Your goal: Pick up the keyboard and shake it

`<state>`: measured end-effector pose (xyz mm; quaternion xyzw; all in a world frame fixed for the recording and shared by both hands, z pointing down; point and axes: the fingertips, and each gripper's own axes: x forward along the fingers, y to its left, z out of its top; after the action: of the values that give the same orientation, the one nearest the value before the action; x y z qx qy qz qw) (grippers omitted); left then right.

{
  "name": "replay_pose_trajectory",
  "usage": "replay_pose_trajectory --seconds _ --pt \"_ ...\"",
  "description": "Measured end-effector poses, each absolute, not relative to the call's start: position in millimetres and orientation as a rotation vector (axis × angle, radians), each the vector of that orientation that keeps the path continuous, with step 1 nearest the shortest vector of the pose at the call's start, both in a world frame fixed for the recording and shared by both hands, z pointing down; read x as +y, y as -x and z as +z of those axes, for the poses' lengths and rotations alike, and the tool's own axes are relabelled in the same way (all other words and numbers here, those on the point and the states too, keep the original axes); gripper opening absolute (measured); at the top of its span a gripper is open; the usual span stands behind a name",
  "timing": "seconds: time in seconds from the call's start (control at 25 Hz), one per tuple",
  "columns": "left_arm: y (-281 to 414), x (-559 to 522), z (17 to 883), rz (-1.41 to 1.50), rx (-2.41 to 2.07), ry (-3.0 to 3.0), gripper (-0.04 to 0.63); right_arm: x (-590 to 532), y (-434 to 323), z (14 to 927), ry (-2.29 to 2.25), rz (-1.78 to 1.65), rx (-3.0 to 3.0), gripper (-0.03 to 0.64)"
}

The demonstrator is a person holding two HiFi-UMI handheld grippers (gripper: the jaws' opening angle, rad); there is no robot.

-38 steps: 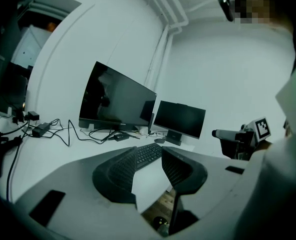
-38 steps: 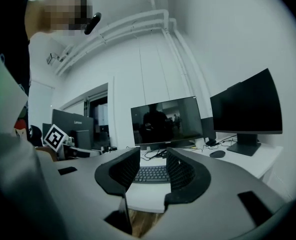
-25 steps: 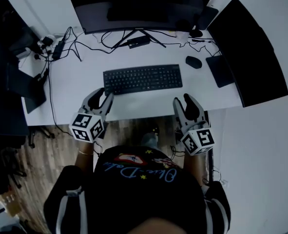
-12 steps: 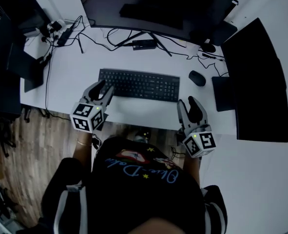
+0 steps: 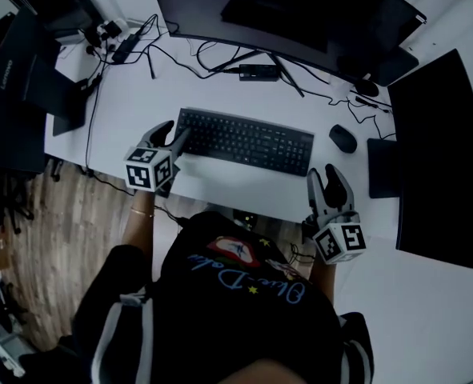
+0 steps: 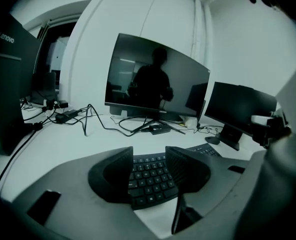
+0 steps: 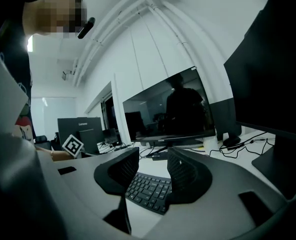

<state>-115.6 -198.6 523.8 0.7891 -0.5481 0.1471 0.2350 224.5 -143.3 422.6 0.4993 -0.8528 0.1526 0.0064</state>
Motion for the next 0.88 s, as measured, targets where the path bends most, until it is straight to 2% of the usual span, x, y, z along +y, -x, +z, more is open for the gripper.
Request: replay_pose_trajectory --seconds 0.28,0.6,0.88 --pt "139.3 -223.3 575.1 0.518 -1.349 -2.058 0.238 -159.1 -226.3 419.5 -1.649 0.532 -2.643 0.144" --pt "150.2 -243.9 616.5 0.615 -1.237 -1.993 0.261 -161.0 -220.8 420.5 -1.682 0.530 -2.577 0.153" --pt "144.7 -252.6 632.7 0.566 -1.108 -1.972 0.273 -163.7 -213.5 419.2 -1.705 0.507 -2.537 0.155"
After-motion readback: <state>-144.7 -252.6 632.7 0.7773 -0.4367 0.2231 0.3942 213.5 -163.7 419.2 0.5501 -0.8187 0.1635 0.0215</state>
